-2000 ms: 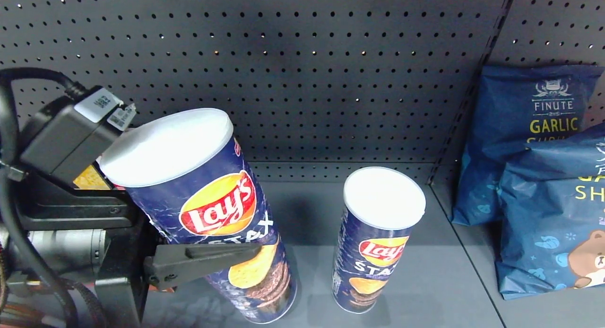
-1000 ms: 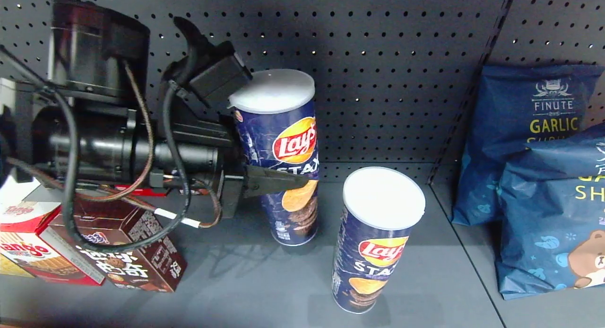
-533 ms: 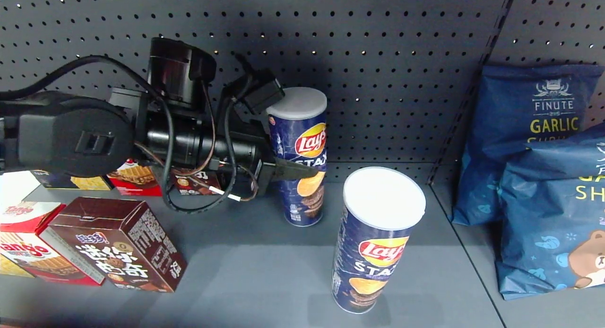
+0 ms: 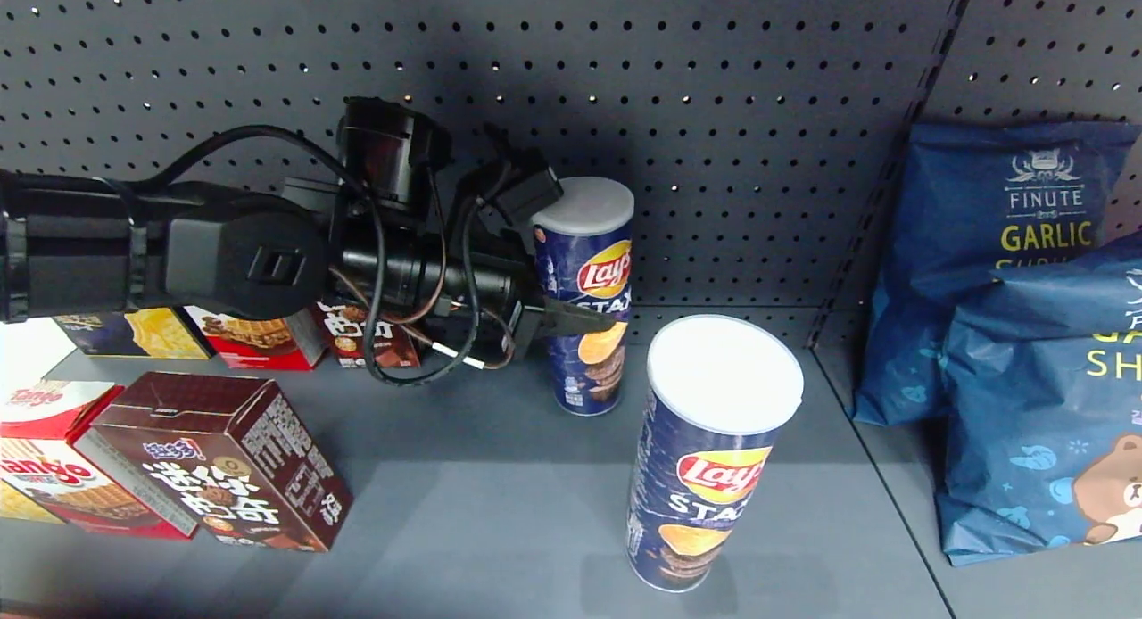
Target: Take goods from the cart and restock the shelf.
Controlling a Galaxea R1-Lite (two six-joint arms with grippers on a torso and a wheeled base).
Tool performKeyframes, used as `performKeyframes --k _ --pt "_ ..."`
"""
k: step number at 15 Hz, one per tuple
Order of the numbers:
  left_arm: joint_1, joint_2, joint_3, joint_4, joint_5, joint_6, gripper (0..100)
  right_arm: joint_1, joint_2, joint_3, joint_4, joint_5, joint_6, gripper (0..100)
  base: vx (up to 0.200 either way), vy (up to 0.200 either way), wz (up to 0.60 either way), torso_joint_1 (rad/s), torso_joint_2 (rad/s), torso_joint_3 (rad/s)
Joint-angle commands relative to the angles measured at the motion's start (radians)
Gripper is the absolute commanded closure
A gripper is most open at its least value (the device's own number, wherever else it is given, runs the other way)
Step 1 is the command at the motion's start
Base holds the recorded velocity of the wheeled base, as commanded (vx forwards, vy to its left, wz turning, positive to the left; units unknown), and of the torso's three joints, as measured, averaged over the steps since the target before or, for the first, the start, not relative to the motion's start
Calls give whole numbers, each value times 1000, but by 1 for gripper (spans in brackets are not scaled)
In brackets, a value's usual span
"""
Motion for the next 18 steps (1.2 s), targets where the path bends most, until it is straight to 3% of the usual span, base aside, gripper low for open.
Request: performKeyframes --k 1,14,15,18 --pt "-1 27 -19 -1 0 1 100 0 1 0 0 0 -1 0 0 0 0 0 0 0" --pt "-23 91 -56 -50 2 -2 100 0 1 0 0 0 0 0 0 0 0 0 0 0" --pt "-23 91 -56 -50 2 -2 0 0 1 0 0 0 0 0 0 0 0 0 0 0" --pt "-26 90 -55 -51 2 1 0 0 1 0 0 0 0 0 0 0 0 0 0 0"
